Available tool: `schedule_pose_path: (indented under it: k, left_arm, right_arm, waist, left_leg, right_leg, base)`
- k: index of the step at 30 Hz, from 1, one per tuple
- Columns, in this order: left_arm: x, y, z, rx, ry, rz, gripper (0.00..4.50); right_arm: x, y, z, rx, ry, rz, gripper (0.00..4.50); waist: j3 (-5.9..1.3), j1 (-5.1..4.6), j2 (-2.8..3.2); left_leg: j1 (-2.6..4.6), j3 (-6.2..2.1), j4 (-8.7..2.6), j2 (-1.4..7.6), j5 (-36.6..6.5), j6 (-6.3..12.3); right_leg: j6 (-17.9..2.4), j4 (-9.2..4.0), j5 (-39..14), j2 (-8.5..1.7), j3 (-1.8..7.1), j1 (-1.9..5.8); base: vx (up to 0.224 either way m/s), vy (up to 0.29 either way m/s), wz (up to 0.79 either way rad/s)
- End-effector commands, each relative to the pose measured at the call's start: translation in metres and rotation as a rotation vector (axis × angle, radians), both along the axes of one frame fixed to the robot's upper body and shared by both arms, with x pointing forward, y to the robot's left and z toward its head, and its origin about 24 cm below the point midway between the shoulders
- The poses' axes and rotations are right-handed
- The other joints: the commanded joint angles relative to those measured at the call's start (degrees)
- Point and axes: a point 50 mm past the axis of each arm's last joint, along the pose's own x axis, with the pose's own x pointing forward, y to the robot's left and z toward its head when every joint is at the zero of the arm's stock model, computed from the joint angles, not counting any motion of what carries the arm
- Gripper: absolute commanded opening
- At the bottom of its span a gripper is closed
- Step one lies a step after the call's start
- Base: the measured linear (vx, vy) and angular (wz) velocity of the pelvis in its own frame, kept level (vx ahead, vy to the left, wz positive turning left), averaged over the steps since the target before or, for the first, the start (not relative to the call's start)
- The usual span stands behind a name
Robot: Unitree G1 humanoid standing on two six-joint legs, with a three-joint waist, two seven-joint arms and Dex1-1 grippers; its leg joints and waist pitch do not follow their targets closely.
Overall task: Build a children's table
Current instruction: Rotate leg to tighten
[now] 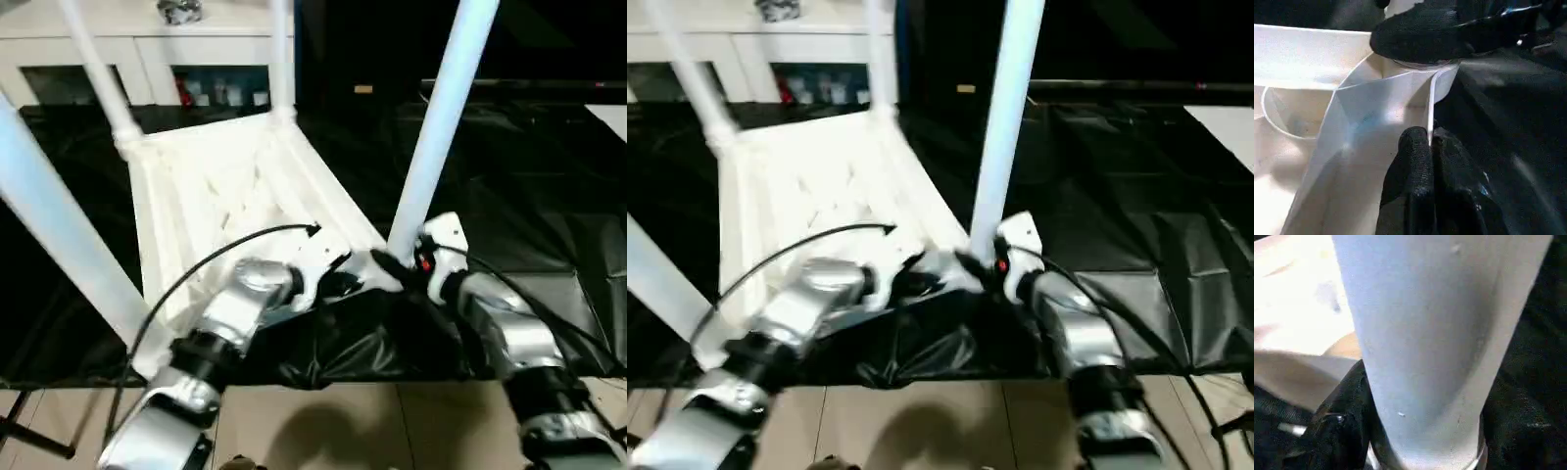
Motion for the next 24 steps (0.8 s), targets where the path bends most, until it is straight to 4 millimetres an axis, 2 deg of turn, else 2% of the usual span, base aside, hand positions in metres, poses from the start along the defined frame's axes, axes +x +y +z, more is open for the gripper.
schedule_pose_path:
  k: [1,4,5,7,11,14,15,17,21,22,23,24]
  left_arm:
    - [-0.002,-0.026,0.014,-0.087,-0.043,-0.019,0.0]
    - [-0.006,-0.028,0.013,-0.075,-0.055,-0.058,0.0]
    - [-0.007,-0.028,0.013,-0.073,-0.06,-0.072,0.0]
    - [-0.008,-0.026,0.013,-0.069,-0.071,-0.101,0.0]
    - [-0.011,-0.019,0.014,-0.076,-0.073,-0.166,0.0]
    - [-0.011,-0.017,0.015,-0.077,-0.07,-0.184,0.0]
    - [-0.012,-0.013,0.015,-0.077,-0.067,-0.216,0.0]
    - [-0.015,-0.002,0.014,-0.068,-0.046,-0.293,0.0]
    - [-0.018,0.007,0.014,-0.064,-0.02,-0.361,0.0]
    - [-0.022,0.013,0.014,-0.059,-0.006,-0.414,0.0]
    - [-0.026,0.02,0.013,-0.052,0.017,-0.478,0.0]
    - [-0.027,0.022,0.013,-0.052,0.032,-0.488,0.0]
  right_arm:
    - [-0.005,0.033,-0.011,0.017,0.055,0.077,2.59]
    - [-0.005,0.038,-0.008,0.057,0.038,0.098,2.59]
    - [-0.006,0.038,-0.007,0.067,0.033,0.105,2.94]
    - [-0.006,0.035,-0.005,0.07,0.028,0.113,3.29]
    - [-0.01,0.029,-0.001,0.093,0.018,0.177,3.62]
    - [-0.011,0.027,0.0,0.091,0.011,0.208,3.8]
    - [-0.014,0.025,0.002,0.077,0.005,0.254,4.07]
    - [-0.025,0.02,0.004,0.04,0.004,0.419,4.07]
    - [-0.037,0.015,0.004,0.003,0.02,0.557,4.07]
    - [-0.042,0.012,0.003,-0.011,0.034,0.613,4.07]
    - [-0.047,0.008,0.002,-0.021,0.054,0.67,4.07]
    - [-0.048,0.006,0.002,-0.019,0.06,0.683,4.07]
  waist:
    - [-3.75,0.29,-0.86]
    - [-3.71,0.21,-0.79]
    - [-3.64,0.24,-0.75]
    - [-3.63,0.22,-0.76]
    - [-3.58,0.23,-0.78]
    - [-3.47,0.27,-0.72]
    - [-3.46,0.32,-0.71]
    - [-3.46,0.52,-0.75]
    - [-3.43,0.62,-0.88]
    - [-3.35,1.1,-0.78]
    - [-3.43,1.17,-1.14]
    - [-3.39,1.44,-0.86]
  left_leg:
    - [0.28,-0.53,-3.48,1.03,-9.4,2.51]
    - [0.38,-0.49,-3.55,1.11,-10.0,3.05]
    - [0.44,-0.48,-3.57,1.15,-10.5,3.03]
    - [0.38,-0.49,-3.61,1.14,-10.9,2.92]
    - [0.42,-0.53,-3.7,1.29,-11.5,2.95]
    - [0.59,-0.47,-3.76,1.38,-12.2,3.09]
    - [0.59,-0.52,-3.8,1.36,-12.3,2.88]
    - [0.56,-0.49,-3.78,1.48,-12.5,3.24]
    - [0.61,-0.41,-3.73,1.44,-12.2,3.42]
    - [0.67,-0.48,-3.82,1.65,-12.7,3.55]
    - [0.59,-0.45,-3.78,1.65,-12.4,3.69]
    - [0.58,-0.43,-3.8,1.69,-12.4,3.77]
  right_leg:
    - [-10.3,-4.68,-12.0,-4.34,2.41,3.02]
    - [-10.8,-4.71,-11.2,-4.32,2.38,3.03]
    - [-10.8,-4.84,-11.9,-4.39,2.41,2.97]
    - [-10.7,-4.85,-12.4,-4.44,2.44,3.06]
    - [-10.5,-4.86,-12.8,-4.49,2.47,3.07]
    - [-10.5,-4.97,-13.6,-4.46,2.53,2.81]
    - [-10.5,-5.04,-14.2,-4.49,2.49,2.84]
    - [-10.3,-4.9,-13.6,-4.46,2.6,2.87]
    - [-10.8,-4.9,-13.4,-4.51,2.55,2.78]
    - [-10.5,-4.95,-14.6,-4.61,2.62,2.75]
    - [-10.4,-4.88,-14.4,-4.57,2.6,2.85]
    - [-10.4,-4.73,-14.5,-4.52,2.61,2.73]
  base:
    - [0.0,0.0,0.0]
    - [0.0,0.0,0.0]
    - [0.0,0.0,0.0]
    - [0.0,0.0,0.0]
    - [0.0,0.0,0.0]
    - [0.0,0.0,0.0]
    - [0.0,0.0,0.0]
    - [0.0,0.0,0.0]
    - [0.0,0.0,0.0]
    - [0.0,0.0,0.0]
    - [0.0,0.0,0.0]
    - [0.0,0.0,0.0]
